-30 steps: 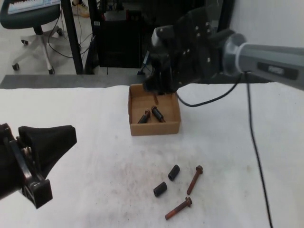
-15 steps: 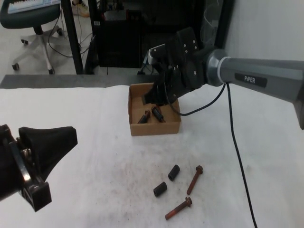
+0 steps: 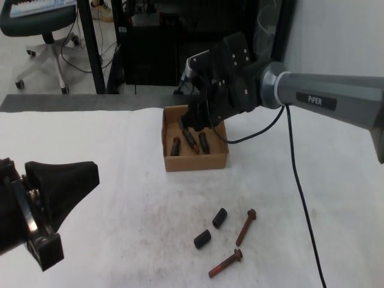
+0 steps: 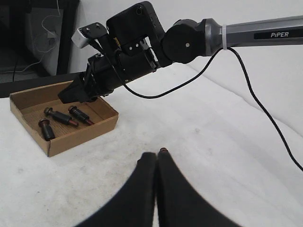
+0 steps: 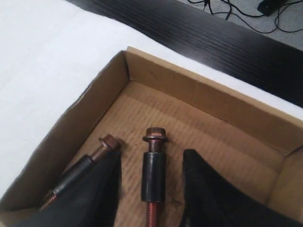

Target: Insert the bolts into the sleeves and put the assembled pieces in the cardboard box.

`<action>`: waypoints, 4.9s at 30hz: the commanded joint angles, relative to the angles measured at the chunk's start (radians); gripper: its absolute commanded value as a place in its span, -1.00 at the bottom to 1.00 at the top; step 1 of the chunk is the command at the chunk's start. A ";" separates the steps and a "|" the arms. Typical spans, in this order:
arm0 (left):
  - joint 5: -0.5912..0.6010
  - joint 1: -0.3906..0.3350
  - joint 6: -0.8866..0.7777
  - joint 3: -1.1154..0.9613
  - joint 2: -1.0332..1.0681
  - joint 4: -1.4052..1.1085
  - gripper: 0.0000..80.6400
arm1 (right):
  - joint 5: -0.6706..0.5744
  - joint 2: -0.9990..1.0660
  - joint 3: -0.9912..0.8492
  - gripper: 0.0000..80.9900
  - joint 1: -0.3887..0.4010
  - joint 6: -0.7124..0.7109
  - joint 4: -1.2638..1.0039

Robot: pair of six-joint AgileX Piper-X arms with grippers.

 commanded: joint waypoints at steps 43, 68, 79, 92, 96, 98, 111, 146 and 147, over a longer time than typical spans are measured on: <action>-0.238 -0.517 0.146 -0.434 0.881 0.202 -0.99 | -0.080 -1.383 0.752 -0.98 -0.050 0.146 0.574; -0.565 -0.566 0.442 -0.898 1.308 0.642 0.17 | -0.151 -1.490 0.914 -0.98 -0.050 0.146 0.616; -0.574 -0.604 0.476 -0.900 1.367 0.616 0.17 | -0.153 -1.490 0.914 -0.98 -0.050 0.146 0.616; -0.614 -0.615 0.501 -0.900 1.394 0.563 0.17 | -0.190 -1.490 0.914 -0.98 -0.050 0.146 0.616; -0.626 -0.615 0.501 -0.900 1.404 0.561 0.17 | -0.190 -1.490 0.914 -0.98 -0.050 0.146 0.616; -0.626 -0.615 0.501 -0.900 1.414 0.563 0.17 | -0.191 -1.490 0.914 -0.98 -0.050 0.146 0.616; -0.626 -0.615 0.501 -0.900 1.435 0.563 0.17 | -0.191 -1.490 0.914 -0.98 -0.050 0.143 0.616; -0.684 -0.497 0.315 -0.854 1.295 0.626 -0.99 | -0.191 -1.490 0.914 -0.98 -0.050 0.138 0.616; -0.667 -0.488 0.302 -0.845 1.286 0.626 -0.99 | -0.191 -1.490 0.914 -0.98 -0.050 0.138 0.616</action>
